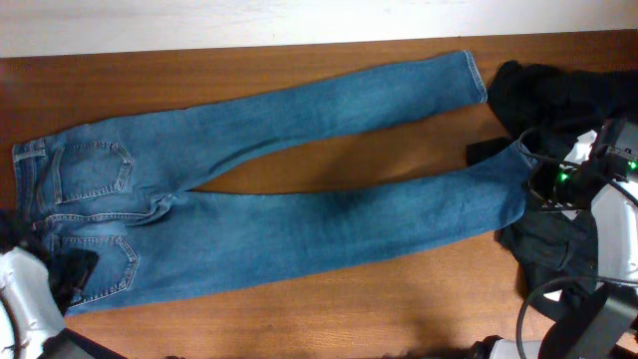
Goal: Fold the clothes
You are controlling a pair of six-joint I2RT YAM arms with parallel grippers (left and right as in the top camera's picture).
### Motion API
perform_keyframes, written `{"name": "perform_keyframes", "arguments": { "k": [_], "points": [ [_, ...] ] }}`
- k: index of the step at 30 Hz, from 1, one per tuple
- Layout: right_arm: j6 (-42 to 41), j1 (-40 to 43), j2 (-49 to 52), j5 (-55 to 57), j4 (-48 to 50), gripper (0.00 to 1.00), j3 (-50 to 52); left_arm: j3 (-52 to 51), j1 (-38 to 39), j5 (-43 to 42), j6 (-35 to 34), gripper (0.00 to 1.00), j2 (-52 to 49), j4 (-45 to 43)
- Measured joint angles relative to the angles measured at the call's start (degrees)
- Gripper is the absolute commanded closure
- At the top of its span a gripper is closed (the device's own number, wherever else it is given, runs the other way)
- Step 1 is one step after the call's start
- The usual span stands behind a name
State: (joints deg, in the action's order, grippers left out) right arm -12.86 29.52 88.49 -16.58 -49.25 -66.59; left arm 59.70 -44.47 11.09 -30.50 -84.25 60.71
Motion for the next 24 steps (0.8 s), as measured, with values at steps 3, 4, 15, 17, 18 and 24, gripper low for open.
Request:
{"name": "perform_keyframes", "arguments": {
  "k": [3, 4, 15, 17, 18, 24],
  "points": [
    [0.0, 0.0, 0.6, 0.0, 0.0, 0.96, 0.0, -1.4, -4.0, -2.3, 1.0, 0.01, 0.1, -3.5],
    [0.0, 0.0, 0.6, 0.0, 0.0, 0.96, 0.0, -2.0, -4.9, -3.3, 1.8, 0.01, 0.0, -5.2],
    [0.0, 0.0, 0.6, 0.0, 0.0, 0.96, 0.0, -12.3, -6.3, -9.9, 7.1, 0.01, 0.1, -23.3],
    [0.0, 0.0, 0.6, 0.0, 0.0, 0.96, 0.0, -13.1, -6.3, -10.8, 7.5, 0.01, 0.1, -24.6],
    [0.0, 0.0, 0.6, 0.0, 0.0, 0.96, 0.0, -13.4, -6.3, -11.0, 7.8, 0.01, 0.1, -25.3],
    [0.2, 0.0, 0.6, 0.0, 0.0, 0.96, 0.0, -13.5, -6.3, -11.1, 8.5, 0.01, 0.1, -25.6]
  ]
}}
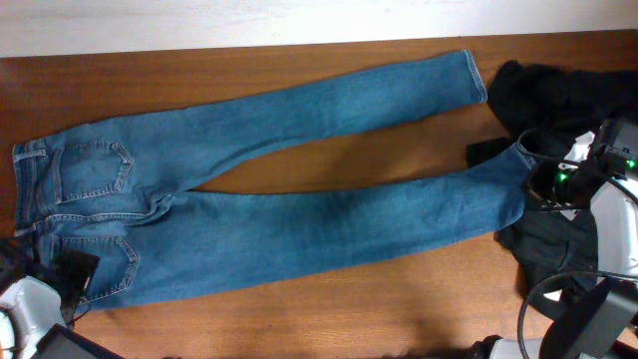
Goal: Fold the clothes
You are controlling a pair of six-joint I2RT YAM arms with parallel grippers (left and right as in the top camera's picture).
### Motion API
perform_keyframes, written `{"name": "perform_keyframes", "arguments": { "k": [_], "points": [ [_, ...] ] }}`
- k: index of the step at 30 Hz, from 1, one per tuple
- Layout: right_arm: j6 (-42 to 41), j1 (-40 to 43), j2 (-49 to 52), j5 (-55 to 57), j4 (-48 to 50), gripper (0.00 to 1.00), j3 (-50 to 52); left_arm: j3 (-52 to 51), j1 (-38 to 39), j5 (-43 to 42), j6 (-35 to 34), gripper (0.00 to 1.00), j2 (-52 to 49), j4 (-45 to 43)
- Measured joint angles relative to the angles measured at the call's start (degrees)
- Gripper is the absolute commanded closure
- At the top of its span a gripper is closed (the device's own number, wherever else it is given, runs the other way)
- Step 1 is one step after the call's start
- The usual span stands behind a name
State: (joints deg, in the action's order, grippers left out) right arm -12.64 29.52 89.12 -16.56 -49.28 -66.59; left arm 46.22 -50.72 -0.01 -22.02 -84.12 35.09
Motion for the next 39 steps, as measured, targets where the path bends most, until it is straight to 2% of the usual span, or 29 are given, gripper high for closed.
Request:
{"name": "perform_keyframes", "arguments": {
  "k": [13, 17, 20, 21, 22, 23, 24, 26, 34, 39],
  "points": [
    [0.9, 0.0, 0.0, 0.0, 0.0, 0.96, 0.0, -5.4, 0.0, 0.7, 0.0, 0.02, 0.0, -5.2],
    [0.9, 0.0, 0.0, 0.0, 0.0, 0.96, 0.0, -5.5, 0.0, 0.9, 0.0, 0.11, 0.0, -6.6],
    [0.9, 0.0, 0.0, 0.0, 0.0, 0.96, 0.0, -6.8, 0.0, 0.9, 0.1, 0.29, 0.0, -8.3],
    [0.9, 0.0, 0.0, 0.0, 0.0, 0.96, 0.0, -7.3, 0.0, 0.9, 0.3, 0.45, 0.0, -8.5],
    [0.9, 0.0, 0.0, 0.0, 0.0, 0.96, 0.0, -7.7, 0.0, 1.0, 0.3, 0.66, 0.0, -8.8],
    [0.9, 0.0, 0.0, 0.0, 0.0, 0.96, 0.0, -7.9, 0.0, 1.0, 0.2, 0.79, 0.0, -8.8],
    [0.9, 0.0, 0.0, 0.0, -0.1, 0.96, 0.0, -8.1, 0.0, 1.0, 0.1, 0.89, 0.0, -8.9],
    [0.9, 0.0, 0.0, 0.0, -0.1, 0.96, 0.0, -8.2, 0.0, 1.1, 0.3, 1.0, 0.0, -9.0],
    [0.9, 0.0, 0.0, 0.0, -0.2, 0.96, 0.0, -8.2, 0.0, 0.3, 0.3, 1.0, 0.0, -9.2],
    [0.9, 0.0, 0.0, 0.0, -2.4, 0.96, -0.7, -6.6, -0.4, -8.0, 1.4, 1.0, 4.7, -8.1]
  ]
}}
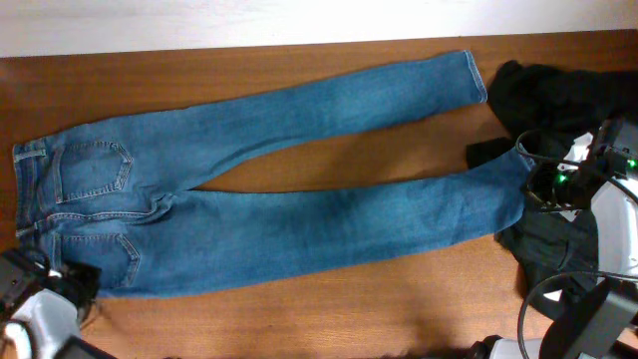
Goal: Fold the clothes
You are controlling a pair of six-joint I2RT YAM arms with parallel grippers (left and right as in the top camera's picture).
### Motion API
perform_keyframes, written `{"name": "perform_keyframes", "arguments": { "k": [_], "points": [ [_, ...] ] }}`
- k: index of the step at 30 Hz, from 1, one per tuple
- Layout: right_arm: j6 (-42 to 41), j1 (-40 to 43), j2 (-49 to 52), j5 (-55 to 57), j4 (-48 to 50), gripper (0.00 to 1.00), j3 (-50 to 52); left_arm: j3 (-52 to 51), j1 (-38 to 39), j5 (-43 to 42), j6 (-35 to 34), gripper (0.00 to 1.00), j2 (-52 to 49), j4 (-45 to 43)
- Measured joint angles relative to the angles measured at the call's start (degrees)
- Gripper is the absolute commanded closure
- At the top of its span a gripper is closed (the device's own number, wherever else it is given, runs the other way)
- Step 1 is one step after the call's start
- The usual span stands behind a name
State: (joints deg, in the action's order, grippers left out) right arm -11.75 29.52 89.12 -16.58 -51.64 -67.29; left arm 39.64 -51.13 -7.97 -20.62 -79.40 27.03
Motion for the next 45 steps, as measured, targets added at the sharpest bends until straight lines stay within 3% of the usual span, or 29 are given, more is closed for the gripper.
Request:
{"name": "perform_keyframes", "arguments": {
  "k": [7, 16, 23, 30, 33, 39, 42, 43, 44, 45],
  "points": [
    [1.8, -1.9, 0.1, -3.0, -1.5, 0.96, -6.0, 6.1, 0.2, -7.9, 0.0, 1.0, 11.7, -1.7],
    [0.9, -8.7, 0.2, -2.8, 10.0, 0.96, -7.6, 6.3, 3.4, -12.7, -3.3, 1.0, 9.5, -17.4],
    [-0.3, -9.9, 0.2, -1.3, 15.3, 0.96, -7.8, 16.9, 10.8, -12.4, -3.3, 1.0, 0.8, -11.6],
    [-0.3, -12.7, 4.4, -0.3, 15.3, 0.96, -12.4, 37.1, 20.3, -5.8, 2.5, 1.0, -11.0, 3.0],
    [-1.1, -14.1, 9.4, 0.3, 14.4, 0.96, -17.3, 42.9, 23.0, -2.6, 4.4, 1.0, -15.9, 3.8],
    [-5.1, -14.7, 18.9, 1.3, 13.8, 0.96, -26.0, 44.6, 23.5, 2.6, 5.3, 1.0, -21.7, 1.3],
    [-8.9, -14.7, 22.8, 1.6, 13.7, 0.83, -29.5, 44.6, 23.5, 5.0, 4.9, 1.0, -23.8, -1.5],
    [-11.9, -14.7, 24.7, 1.7, 13.7, 0.73, -30.9, 44.6, 23.5, 5.9, 4.0, 1.0, -24.7, -3.4],
    [-13.1, -14.7, 25.6, 1.7, 13.7, 0.51, -31.5, 44.6, 23.5, 6.3, 3.5, 1.0, -25.3, -4.3],
    [-15.3, -14.7, 27.0, 1.5, 13.3, 0.46, -31.9, 44.6, 23.5, 6.8, 2.6, 1.0, -26.3, -5.8]
  ]
}}
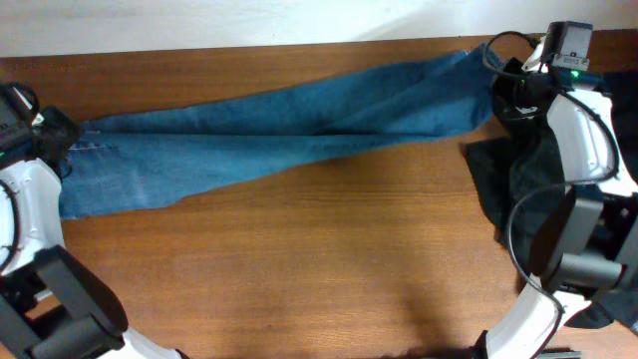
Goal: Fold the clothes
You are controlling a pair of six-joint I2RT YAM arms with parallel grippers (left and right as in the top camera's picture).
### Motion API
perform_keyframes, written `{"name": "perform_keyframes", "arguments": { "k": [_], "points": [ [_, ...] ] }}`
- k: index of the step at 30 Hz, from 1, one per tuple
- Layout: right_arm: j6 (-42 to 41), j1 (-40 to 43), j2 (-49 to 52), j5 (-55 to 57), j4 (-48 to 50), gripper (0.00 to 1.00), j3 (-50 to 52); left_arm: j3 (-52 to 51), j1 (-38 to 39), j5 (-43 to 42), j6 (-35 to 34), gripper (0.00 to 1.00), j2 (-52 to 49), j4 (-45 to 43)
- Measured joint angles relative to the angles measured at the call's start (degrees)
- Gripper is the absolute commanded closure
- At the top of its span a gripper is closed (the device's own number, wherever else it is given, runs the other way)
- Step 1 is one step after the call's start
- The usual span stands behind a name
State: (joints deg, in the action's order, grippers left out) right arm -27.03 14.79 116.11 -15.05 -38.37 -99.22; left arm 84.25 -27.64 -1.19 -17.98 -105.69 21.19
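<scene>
The blue jeans (pixel 289 130) lie folded lengthwise in the overhead view, one leg on top of the other, in a long band across the far part of the table. My left gripper (pixel 62 138) is at the waistband end on the left, shut on the denim. At the right end my right gripper (pixel 495 88) is at the leg hems, shut on them. The fingertips of both are hard to make out against the cloth.
A heap of black clothes (pixel 513 179) lies at the right side under my right arm. The brown wooden table (pixel 299 269) shows in front of the jeans. A white strip (pixel 199 20) runs along the table's far edge.
The jeans were spread flat with both legs apart. The near leg now lies over the far leg, and both grippers have moved from the near side to the far side.
The jeans lay spread out with both legs open, my left gripper near the lower waistband corner and my right gripper at the near leg's hem. Over the earlier moments the grippers barely shifted. Now the near half is folded over the far half.
</scene>
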Motion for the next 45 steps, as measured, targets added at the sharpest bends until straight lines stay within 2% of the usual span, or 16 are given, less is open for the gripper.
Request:
{"name": "perform_keyframes", "arguments": {
  "k": [1, 3, 8, 10, 13, 14, 17, 23, 28, 34, 36, 37, 38, 39, 41, 45],
  "points": [
    [-1.3, -0.1, 1.1, -0.3, -1.0, 0.38, -0.1, 0.0, 0.1, 0.3, -0.5, 1.0, -0.9, -0.8],
    [-1.4, -0.1, 2.9, -0.6, -3.6, 0.32, -0.2, 0.1, 0.4, 0.8, -1.6, 1.0, -3.4, -1.9],
    [7.2, -0.2, 4.8, -0.7, -11.1, 0.31, -0.2, 0.1, 1.0, 1.5, -2.4, 1.0, -7.3, -1.1],
    [15.7, -0.6, 4.8, -0.7, -13.6, 0.29, -0.3, 0.1, 1.1, 1.4, -2.4, 1.0, -7.8, -0.5],
    [27.0, -2.0, 4.8, 0.5, -16.3, 0.15, -0.3, 0.3, 1.1, 1.4, -2.4, 1.0, -7.8, 0.2],
    [31.6, -3.3, 4.8, 2.1, -16.9, 0.13, -0.3, 0.4, 1.1, 1.4, -2.4, 1.0, -7.8, 0.8],
    [40.9, -7.5, 4.8, 7.1, -16.6, 0.21, -0.3, 0.5, 1.1, 1.4, -2.4, 1.0, -7.8, 2.6],
    [57.2, -10.9, 5.1, 10.8, -15.0, 0.21, -0.3, 0.7, 1.1, 0.7, -2.4, 1.0, -7.8, 3.2],
    [65.5, -10.9, 5.1, 12.0, -13.4, 0.16, -0.3, 0.7, 1.1, 0.2, -2.4, 1.0, -7.8, 3.3],
    [69.1, -10.9, 8.0, 12.0, -12.5, 0.17, -0.3, 0.7, 1.1, 0.1, -2.4, 1.0, -7.8, 3.3],
    [69.3, -10.9, 9.4, 11.8, -12.5, 0.25, -0.3, 0.7, 1.1, 0.1, -2.4, 1.0, -7.8, 3.3],
    [69.4, -10.9, 10.0, 11.8, -12.0, 0.46, -0.3, 0.7, 1.1, 0.1, -2.4, 1.0, -7.8, 3.3],
    [69.5, -10.9, 10.5, 11.8, -11.4, 0.76, -0.3, 0.7, 1.1, 0.1, -2.4, 1.0, -7.8, 3.3],
    [69.6, -10.9, 10.8, 11.8, -11.0, 0.94, -0.3, 0.7, 1.1, 0.1, -2.4, 1.0, -7.8, 3.3],
    [69.4, -10.9, 10.9, 11.8, -10.4, 0.96, -0.3, 0.7, 1.1, 0.1, -2.4, 1.0, -7.8, 3.3],
    [62.9, -10.9, 10.9, 13.6, -12.6, 0.96, -4.6, 0.7, 1.1, 0.1, -2.4, 1.0, -7.8, 3.3]
  ]
}}
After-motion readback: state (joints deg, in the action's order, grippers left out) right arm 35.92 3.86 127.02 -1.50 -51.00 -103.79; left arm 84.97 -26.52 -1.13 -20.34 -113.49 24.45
